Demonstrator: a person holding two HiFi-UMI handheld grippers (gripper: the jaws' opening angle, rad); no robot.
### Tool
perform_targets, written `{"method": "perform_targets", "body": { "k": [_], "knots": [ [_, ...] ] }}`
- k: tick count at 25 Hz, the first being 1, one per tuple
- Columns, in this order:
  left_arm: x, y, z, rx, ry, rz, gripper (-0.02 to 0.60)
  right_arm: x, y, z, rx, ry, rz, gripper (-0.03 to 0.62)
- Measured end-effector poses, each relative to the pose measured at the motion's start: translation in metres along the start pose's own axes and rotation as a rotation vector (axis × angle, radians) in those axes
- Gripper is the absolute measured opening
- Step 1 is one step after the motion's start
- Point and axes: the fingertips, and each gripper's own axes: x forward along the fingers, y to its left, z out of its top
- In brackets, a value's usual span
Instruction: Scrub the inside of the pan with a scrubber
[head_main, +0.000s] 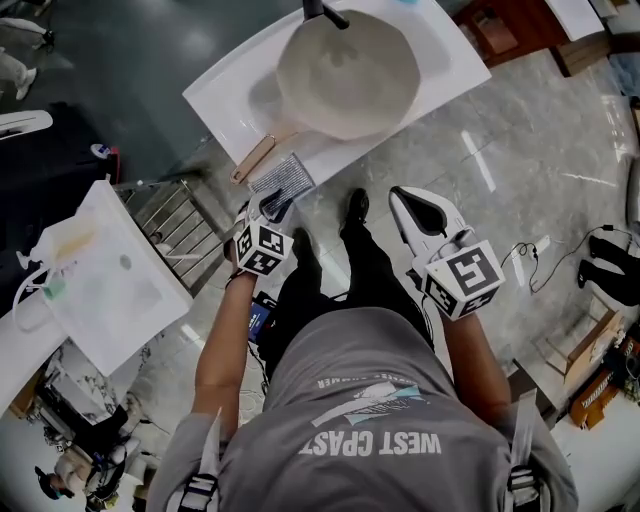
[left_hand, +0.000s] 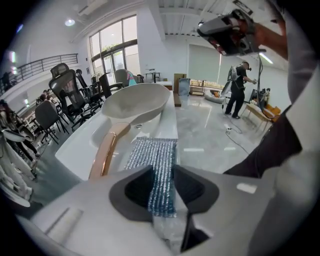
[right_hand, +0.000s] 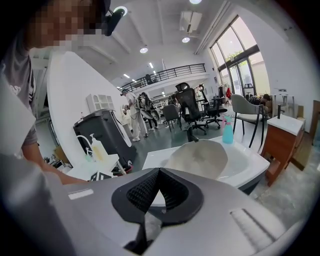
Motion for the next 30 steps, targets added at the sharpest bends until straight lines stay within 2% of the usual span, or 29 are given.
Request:
{"method": "perform_targets", "body": {
  "k": [15, 23, 30],
  "knots": [
    [-0.016, 0.004, 0.018, -0.109, -0.062, -0.004, 0.021, 0.000, -0.010, -0.001, 0.024, -0.006, -0.011, 0.002],
    [-0.062, 0.040, 0.078, -0.127, -0.222, 0.075, 0.021, 0.000, -0.024, -0.002, 0.053, -0.022, -0.029, 0.002],
    [-0.051, 0.091, 0.132, -0.160, -0.297, 0.143, 0.023, -0.011, -0.047, -0.008, 0.081, -0.021, -0.061, 0.002]
  ]
}}
